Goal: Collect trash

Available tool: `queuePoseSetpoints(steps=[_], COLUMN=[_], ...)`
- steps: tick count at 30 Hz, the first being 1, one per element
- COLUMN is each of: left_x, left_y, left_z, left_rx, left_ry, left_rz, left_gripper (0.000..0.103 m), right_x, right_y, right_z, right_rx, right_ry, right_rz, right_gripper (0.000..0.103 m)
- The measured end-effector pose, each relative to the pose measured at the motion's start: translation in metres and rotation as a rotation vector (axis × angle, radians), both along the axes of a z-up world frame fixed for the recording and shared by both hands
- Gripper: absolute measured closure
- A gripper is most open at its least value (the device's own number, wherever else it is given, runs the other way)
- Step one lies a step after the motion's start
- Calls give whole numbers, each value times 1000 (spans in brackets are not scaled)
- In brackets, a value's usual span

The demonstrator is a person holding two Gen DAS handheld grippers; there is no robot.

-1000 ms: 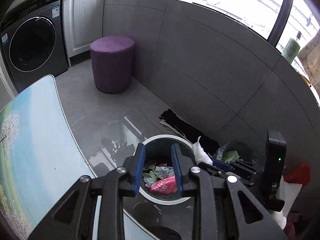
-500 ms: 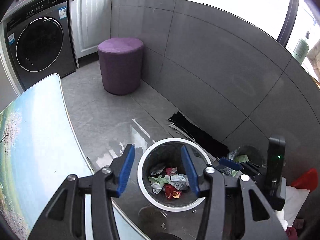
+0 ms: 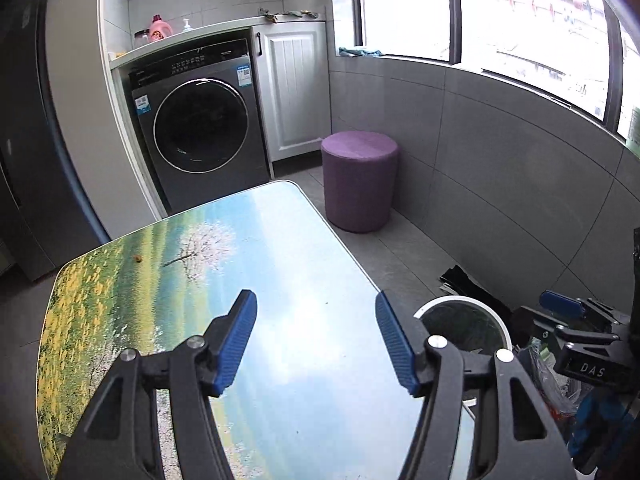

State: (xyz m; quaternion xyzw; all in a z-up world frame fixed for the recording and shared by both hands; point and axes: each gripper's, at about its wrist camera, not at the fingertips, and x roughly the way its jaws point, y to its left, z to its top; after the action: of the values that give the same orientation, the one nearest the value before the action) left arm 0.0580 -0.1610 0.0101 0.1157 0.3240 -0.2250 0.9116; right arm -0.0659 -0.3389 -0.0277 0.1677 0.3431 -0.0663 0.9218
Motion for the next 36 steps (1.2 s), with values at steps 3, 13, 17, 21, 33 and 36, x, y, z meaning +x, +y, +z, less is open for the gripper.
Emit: queuePoseSetpoints(steps=[3,13,17,21,33,36], left_x=[-4,-23,-28,-33,-45,-48], left_y=[37,145,179,209,253,258], left_z=[10,21,20,23,41,43], left_rx=[4,6,1,-45,-91,-99], left_ry=[-45,-126,-143,-172,-260,-267], left_rz=[93,313,388,460,609,619], left_gripper=[43,23,8,0,0,0], right_x=[8,36,45,49,48,47], right_y=[33,129,154,174,198,200], right_z=[16,34,33,35,48,50], right_rx=[-15,-100,-138,-192,-288,-300], right_ry=[-27,-55,-58,-73,-141,-151], right_rz=[72,215,227,216,198,199], right_gripper=[24,11,2,0,0,0])
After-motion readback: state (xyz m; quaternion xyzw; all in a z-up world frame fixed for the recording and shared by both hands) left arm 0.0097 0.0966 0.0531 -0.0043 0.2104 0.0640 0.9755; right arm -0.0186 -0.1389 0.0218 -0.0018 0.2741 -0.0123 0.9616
